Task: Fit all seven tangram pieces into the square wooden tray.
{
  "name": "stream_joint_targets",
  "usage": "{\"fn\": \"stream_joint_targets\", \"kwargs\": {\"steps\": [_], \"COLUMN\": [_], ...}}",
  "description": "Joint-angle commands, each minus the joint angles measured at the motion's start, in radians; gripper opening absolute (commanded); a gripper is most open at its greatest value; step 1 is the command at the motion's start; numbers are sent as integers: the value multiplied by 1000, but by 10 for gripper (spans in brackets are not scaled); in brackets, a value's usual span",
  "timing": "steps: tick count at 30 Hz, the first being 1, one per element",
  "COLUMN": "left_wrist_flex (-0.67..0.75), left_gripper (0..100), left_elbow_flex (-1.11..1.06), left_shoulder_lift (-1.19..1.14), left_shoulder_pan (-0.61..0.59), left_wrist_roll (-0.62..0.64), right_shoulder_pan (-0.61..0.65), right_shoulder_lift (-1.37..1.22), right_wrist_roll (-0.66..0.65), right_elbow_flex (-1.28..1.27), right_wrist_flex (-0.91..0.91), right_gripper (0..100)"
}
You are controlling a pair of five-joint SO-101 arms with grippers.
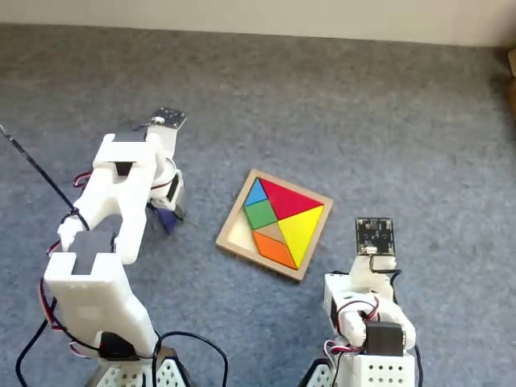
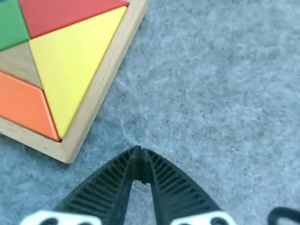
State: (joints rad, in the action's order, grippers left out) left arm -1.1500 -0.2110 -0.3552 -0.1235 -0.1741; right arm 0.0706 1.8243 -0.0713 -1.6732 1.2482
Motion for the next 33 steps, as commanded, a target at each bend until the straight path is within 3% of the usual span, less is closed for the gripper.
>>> {"fn": "stream_joint_targets", "kwargs": {"steps": [1,7,16,21,26,33], "left_wrist_flex": [2,26,167,91,-38,-48], "left_gripper": [118,80,84,84,84,84], "left_elbow_flex": [21,-67,-374,-323,-200,-180], "left_shoulder_lift": [-1,105,506,550,550,549], "left_shoulder_pan": [15,18,110,160,292,421], "left_wrist_roll": [5,8,35,95,126,209], "right_shoulder_pan": [-8,-8,-7,-5,-4,8], "right_shoulder_lift": [24,24,25,25,25,25], "right_wrist_roll": [2,2,2,2,2,2], "right_elbow_flex": [-127,-127,-128,-128,-130,-130], "right_wrist_flex": [10,10,10,10,10,10], "right_gripper": [5,5,5,5,5,5]}}
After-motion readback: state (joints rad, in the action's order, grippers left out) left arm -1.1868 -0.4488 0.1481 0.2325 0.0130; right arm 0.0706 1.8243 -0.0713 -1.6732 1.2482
